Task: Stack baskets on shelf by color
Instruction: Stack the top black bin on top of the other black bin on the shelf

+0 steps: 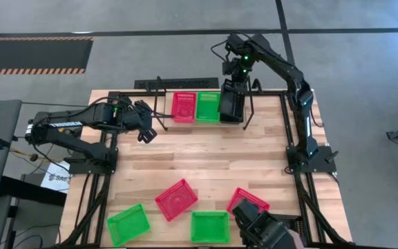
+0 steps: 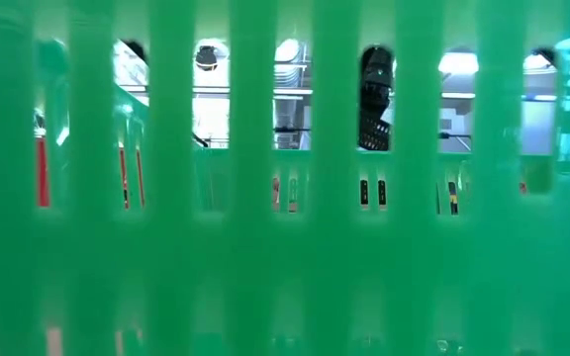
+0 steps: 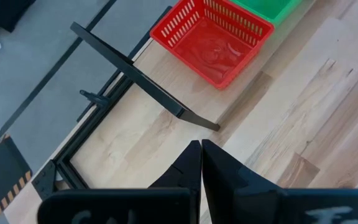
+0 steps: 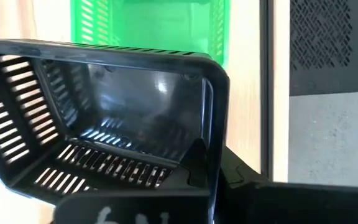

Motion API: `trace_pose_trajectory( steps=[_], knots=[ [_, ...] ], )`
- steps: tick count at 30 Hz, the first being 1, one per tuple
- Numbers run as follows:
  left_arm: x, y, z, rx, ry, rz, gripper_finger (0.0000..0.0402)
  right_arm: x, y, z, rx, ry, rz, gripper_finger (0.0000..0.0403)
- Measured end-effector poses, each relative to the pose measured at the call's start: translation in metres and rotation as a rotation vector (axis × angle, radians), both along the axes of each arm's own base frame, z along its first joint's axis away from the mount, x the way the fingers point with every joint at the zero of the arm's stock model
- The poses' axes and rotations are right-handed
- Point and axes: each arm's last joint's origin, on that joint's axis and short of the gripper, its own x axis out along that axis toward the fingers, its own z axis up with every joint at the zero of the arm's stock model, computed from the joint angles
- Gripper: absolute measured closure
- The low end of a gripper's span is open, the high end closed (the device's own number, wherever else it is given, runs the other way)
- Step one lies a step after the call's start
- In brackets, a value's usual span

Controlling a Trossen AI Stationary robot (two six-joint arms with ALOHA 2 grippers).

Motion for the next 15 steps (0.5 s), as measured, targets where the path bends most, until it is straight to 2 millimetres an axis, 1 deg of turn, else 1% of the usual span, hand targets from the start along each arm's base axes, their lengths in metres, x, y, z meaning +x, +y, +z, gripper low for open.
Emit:
trace_pose_trajectory(
  steps=[3, 8, 10, 15],
  knots=[
    [0.0, 0.0, 0.0, 0.0, 0.0, 0.0, 0.0401, -0.001, -0.001, -0.001, -0.034, 0.046, -0.005, 0.04],
    [0.0, 0.0, 0.0, 0.002, 0.008, -0.006, 0.0401, -0.002, -0.002, -0.002, -0.044, 0.06, -0.008, 0.04],
    [0.0, 0.0, 0.0, 0.007, 0.016, -0.019, 0.0401, -0.002, -0.001, -0.006, -0.031, 0.073, -0.008, 0.04],
    [0.0, 0.0, 0.0, 0.019, 0.038, -0.048, 0.0401, -0.001, 0.002, -0.024, -0.004, 0.152, 0.001, 0.04]
  ],
)
